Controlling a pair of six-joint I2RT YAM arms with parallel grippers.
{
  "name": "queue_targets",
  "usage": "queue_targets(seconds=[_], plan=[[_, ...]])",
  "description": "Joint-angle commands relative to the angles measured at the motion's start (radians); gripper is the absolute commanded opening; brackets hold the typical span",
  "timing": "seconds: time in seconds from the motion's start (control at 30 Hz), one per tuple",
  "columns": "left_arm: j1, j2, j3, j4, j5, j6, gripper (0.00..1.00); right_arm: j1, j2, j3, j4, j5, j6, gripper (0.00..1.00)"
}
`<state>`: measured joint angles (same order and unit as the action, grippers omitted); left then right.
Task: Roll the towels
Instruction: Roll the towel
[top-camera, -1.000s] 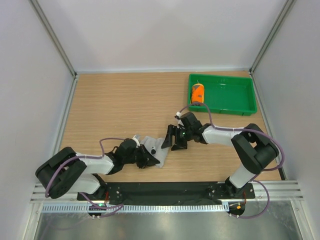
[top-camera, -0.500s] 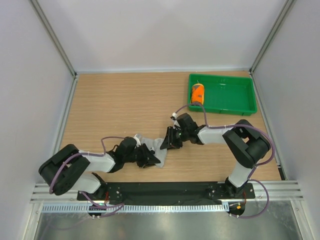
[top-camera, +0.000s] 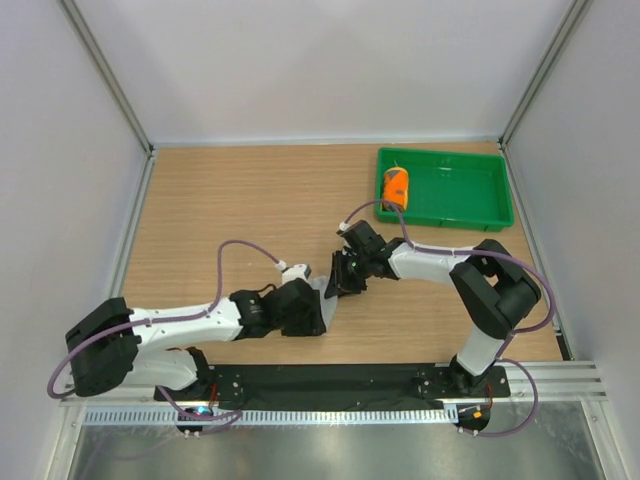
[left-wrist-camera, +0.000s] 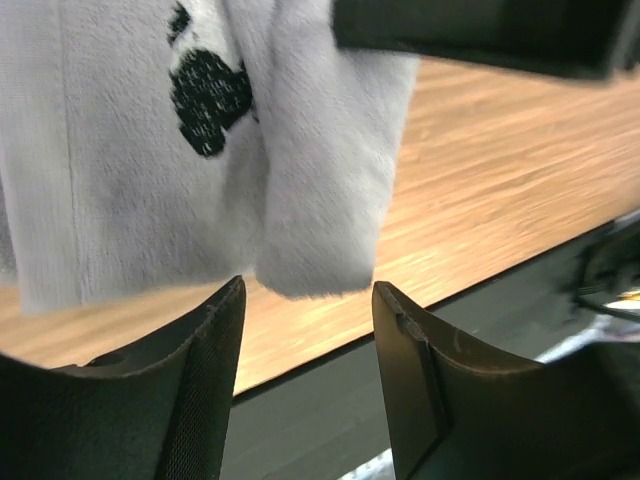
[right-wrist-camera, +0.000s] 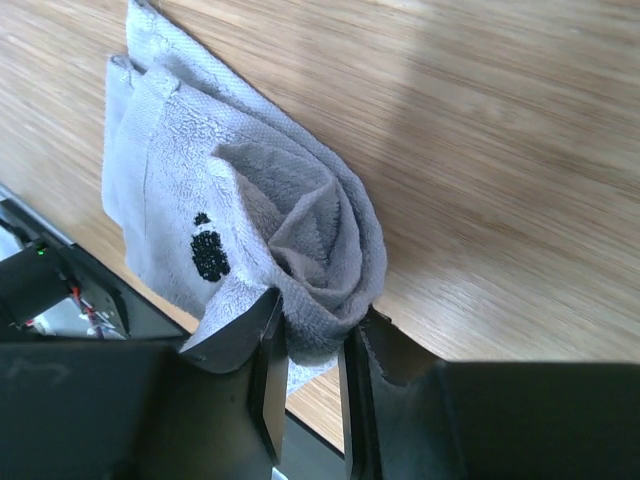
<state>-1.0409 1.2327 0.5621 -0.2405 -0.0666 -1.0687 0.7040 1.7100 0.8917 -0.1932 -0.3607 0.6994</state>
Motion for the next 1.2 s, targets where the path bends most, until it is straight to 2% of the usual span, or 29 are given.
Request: queue_targets(seconds=[0.0,0.17,0.2,0.33,0.63,0.77,1.0,1.17], plan=[[-0.115,0.049,0.132,-0.230,-0.270,0.085,0.55,0.009,-0.023,0.044,-0.136,0.089,-0.052,0.27],[-0.277,0.151,0.314,-0.327,-0.482,0.164,0.57,0.020,-0.029,0.082,-0.206,0.106,-0.067,0.27],[-0.341,0.207,0.388,-0.353,-0.569,0.212,0.59,0.023,-0.033,0.098,-0.227,0.101,-0.072,0.26],[-0.358,0.266,0.430,-0.346,-0.613,0.243,0.60,0.025,-0.049,0.105,-0.239,0.097,-0.074,0.26],[-0.377,0.363,0.446,-0.223,-0.685,0.334,0.61,0.032,-0.081,0.102,-0.268,0.094,-0.081,0.27],[-0.381,0.396,0.430,-0.155,-0.661,0.354,0.61,0.032,-0.089,0.099,-0.268,0.088,-0.078,0.27],[-0.456,0.445,0.472,-0.149,-0.745,0.360,0.60,0.034,-0.081,0.096,-0.264,0.082,-0.075,0.27],[-0.459,0.497,0.499,-0.220,-0.780,0.326,0.59,0.035,-0.085,0.098,-0.267,0.082,-0.077,0.27]])
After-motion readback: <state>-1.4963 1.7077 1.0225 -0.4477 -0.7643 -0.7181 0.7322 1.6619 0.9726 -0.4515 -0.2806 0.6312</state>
